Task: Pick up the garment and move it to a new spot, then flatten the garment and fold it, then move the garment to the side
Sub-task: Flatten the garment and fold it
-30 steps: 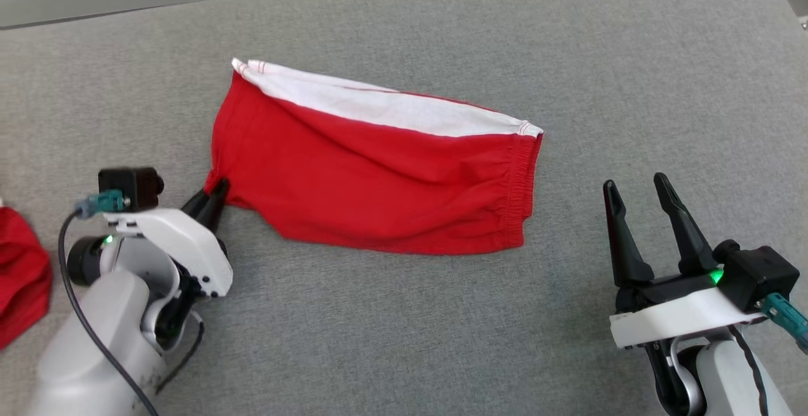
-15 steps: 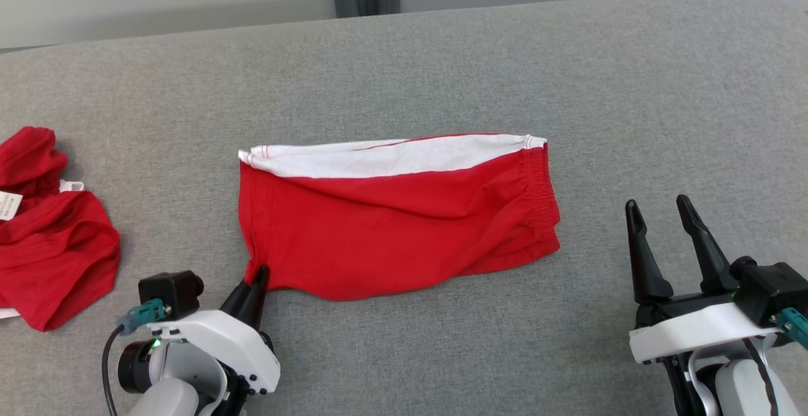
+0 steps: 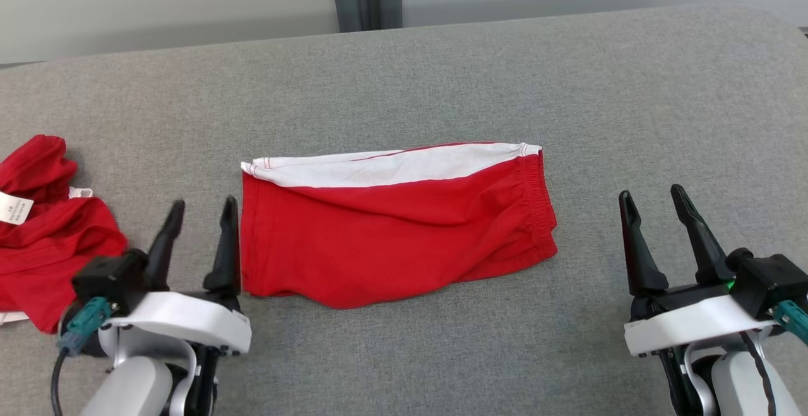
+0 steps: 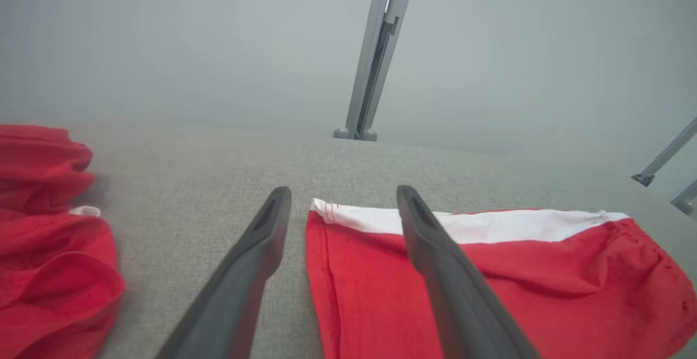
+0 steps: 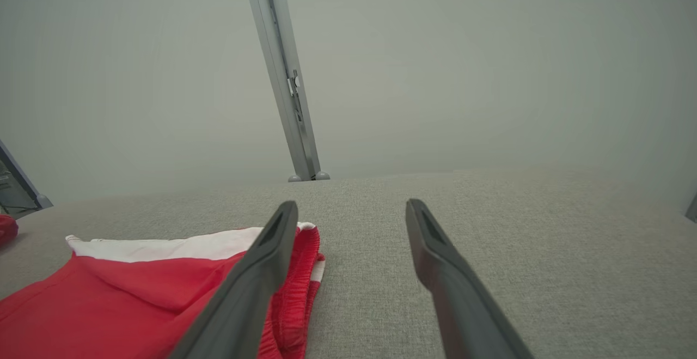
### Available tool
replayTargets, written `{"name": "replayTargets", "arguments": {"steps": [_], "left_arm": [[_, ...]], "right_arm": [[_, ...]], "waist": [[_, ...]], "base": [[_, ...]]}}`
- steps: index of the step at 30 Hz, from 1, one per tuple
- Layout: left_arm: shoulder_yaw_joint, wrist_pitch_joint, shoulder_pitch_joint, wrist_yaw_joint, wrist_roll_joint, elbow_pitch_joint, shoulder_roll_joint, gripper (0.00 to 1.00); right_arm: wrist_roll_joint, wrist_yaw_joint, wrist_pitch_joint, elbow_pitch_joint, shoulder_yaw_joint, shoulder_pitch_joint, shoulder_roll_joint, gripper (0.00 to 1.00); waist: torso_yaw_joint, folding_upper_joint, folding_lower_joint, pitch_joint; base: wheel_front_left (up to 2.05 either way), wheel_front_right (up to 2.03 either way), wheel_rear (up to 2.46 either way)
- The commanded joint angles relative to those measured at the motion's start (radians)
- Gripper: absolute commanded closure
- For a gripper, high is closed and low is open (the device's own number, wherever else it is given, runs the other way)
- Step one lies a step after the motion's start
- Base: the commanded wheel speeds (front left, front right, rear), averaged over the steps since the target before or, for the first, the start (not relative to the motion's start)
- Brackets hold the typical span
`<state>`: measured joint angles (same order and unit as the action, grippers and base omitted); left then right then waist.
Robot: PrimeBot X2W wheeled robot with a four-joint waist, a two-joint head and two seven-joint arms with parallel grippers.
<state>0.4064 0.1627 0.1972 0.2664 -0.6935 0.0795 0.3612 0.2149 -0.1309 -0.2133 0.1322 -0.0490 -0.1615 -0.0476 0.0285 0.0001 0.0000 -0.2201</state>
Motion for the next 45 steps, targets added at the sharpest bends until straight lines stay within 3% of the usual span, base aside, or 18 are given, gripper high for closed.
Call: {"name": "replayTargets", "arguments": {"steps": [1, 14, 34, 41, 45], "left_arm": [[-0.016, 0.037, 0.032, 0.01, 0.035, -0.034, 0.019, 0.0], [-0.033, 0.072, -0.021, 0.047, 0.13, -0.108, 0.091, 0.0], [-0.001, 0.051, -0.039, 0.058, 0.127, -0.123, 0.086, 0.0], [0.0, 0.061, -0.018, 0.051, 0.126, -0.124, 0.081, 0.0], [0.001, 0.065, -0.008, 0.042, 0.119, -0.119, 0.071, 0.0]], "right_arm": [[-0.021, 0.0, -0.004, -0.011, -0.001, -0.022, -0.006, 0.0], [-0.092, 0.0, 0.034, -0.008, 0.032, 0.0, -0.013, 0.0], [-0.102, 0.0, 0.073, -0.028, 0.03, 0.024, -0.011, 0.0], [-0.036, 0.0, 0.083, 0.076, -0.071, -0.033, -0.029, 0.0], [-0.01, 0.0, 0.075, 0.197, -0.071, -0.074, -0.033, 0.0]], "waist": [[-0.003, -0.0001, 0.0, 0.002], [-0.025, -0.0001, 0.0, 0.029], [-0.062, -0.0001, 0.0, 0.041], [-0.102, -0.0001, 0.0, 0.01], [-0.121, -0.0001, 0.0, -0.009]], "base": [[0.0, 0.0, 0.0], [0.0, 0.0, 0.0], [0.0, 0.0, 0.0], [0.0, 0.0, 0.0], [0.0, 0.0, 0.0]]}}
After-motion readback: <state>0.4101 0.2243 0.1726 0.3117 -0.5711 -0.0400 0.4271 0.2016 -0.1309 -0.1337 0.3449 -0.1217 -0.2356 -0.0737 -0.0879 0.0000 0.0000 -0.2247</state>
